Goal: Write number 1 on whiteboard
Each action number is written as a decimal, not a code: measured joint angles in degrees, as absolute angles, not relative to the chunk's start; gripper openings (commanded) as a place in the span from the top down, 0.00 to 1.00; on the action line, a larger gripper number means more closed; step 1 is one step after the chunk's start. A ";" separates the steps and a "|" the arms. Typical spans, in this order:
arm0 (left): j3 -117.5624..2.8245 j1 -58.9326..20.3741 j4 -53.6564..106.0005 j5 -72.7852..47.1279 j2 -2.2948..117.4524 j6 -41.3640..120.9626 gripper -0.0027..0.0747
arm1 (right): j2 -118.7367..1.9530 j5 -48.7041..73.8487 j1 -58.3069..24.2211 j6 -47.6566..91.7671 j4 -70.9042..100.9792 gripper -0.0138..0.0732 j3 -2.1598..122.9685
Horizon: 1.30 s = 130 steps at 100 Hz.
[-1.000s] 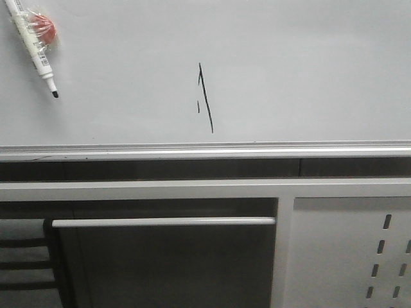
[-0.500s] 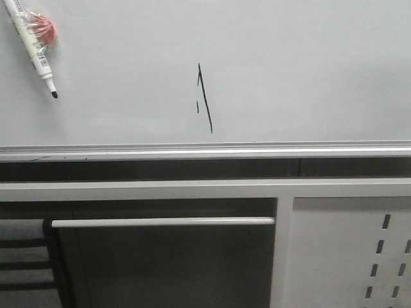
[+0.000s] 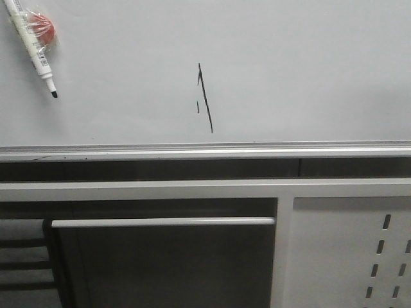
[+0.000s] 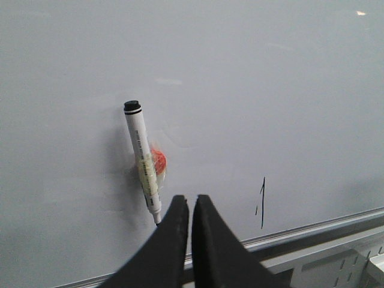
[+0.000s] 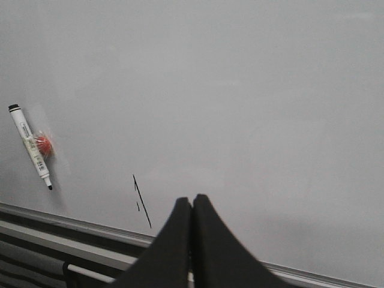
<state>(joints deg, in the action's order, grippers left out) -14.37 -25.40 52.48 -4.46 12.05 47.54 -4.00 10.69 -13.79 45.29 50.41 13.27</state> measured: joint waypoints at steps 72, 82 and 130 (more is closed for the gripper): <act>-14.37 -25.40 52.73 -4.46 12.05 47.54 0.99 | -4.00 10.69 -13.79 45.16 50.57 0.90 13.27; -14.37 -25.40 52.33 -4.46 12.05 47.54 0.99 | -4.00 10.69 -13.79 45.16 50.57 0.90 13.27; -6.50 -12.03 3.21 -3.65 7.31 3.23 0.99 | -4.00 10.69 -13.79 45.26 50.57 0.90 13.27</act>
